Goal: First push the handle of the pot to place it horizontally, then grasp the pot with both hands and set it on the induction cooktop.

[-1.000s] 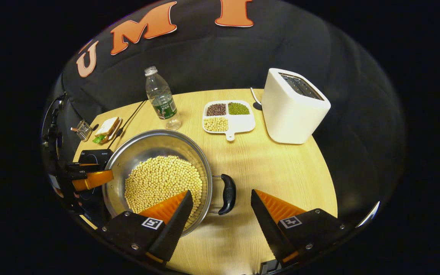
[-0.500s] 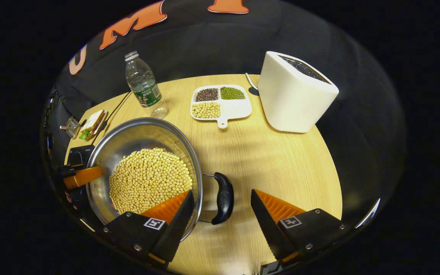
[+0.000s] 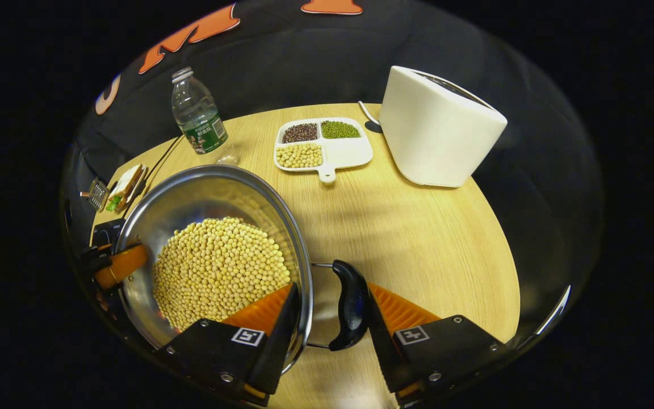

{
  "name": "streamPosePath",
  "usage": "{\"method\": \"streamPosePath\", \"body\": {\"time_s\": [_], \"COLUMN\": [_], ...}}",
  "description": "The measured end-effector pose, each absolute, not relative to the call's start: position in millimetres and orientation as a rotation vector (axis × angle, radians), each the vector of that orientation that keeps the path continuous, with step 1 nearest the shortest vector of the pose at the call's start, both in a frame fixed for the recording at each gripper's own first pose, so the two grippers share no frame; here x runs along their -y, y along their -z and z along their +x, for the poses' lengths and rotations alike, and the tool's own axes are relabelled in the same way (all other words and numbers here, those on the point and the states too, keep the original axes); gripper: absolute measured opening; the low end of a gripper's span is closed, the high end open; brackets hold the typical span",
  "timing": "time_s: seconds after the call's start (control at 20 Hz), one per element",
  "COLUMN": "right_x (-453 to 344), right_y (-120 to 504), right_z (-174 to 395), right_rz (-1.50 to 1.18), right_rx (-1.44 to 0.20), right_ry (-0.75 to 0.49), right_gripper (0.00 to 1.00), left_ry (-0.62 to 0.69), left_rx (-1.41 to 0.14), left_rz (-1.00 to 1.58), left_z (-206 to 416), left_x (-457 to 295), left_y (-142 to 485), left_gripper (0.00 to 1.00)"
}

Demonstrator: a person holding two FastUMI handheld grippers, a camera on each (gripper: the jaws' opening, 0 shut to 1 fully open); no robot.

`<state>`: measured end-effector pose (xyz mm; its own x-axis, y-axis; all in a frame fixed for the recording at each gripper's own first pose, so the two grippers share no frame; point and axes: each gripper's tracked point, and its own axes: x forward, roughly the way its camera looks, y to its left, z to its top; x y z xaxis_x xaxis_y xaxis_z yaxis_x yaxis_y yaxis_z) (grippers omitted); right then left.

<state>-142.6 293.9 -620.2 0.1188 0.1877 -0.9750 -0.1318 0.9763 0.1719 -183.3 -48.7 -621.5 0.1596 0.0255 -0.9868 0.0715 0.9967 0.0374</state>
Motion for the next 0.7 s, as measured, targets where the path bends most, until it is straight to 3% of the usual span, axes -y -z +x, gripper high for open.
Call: {"method": "streamPosePath", "body": {"time_s": [0.15,0.2,0.25,0.3,0.65,0.7], "right_x": [-293.1,-292.9,-294.1,-295.7,-305.7,-309.0], "right_y": [619.6,618.4,617.9,617.3,585.0,577.9], "right_z": [-143.5,-145.2,-146.7,-150.0,-168.0,-165.8], "right_rz": [0.059,0.058,0.061,0.061,0.119,0.124], "right_rx": [-1.445,-1.449,-1.453,-1.455,-1.438,-1.422], "right_ry": [-0.208,-0.201,-0.195,-0.196,-0.196,-0.202], "right_gripper": [0.66,0.59,0.62,0.59,0.56,0.51], "left_ry": [0.027,0.021,0.014,0.006,-0.006,-0.007], "left_rx": [-1.418,-1.418,-1.430,-1.431,-1.390,-1.375], "left_rz": [0.091,0.090,0.090,0.088,0.160,0.170], "left_z": [-183.6,-184.4,-188.7,-191.4,-186.2,-182.7], "left_x": [47.9,49.1,49.8,47.9,29.0,25.7], "left_y": [620.1,617.8,617.2,613.5,574.4,566.0], "left_gripper": [0.71,0.68,0.69,0.65,0.67,0.65]}}
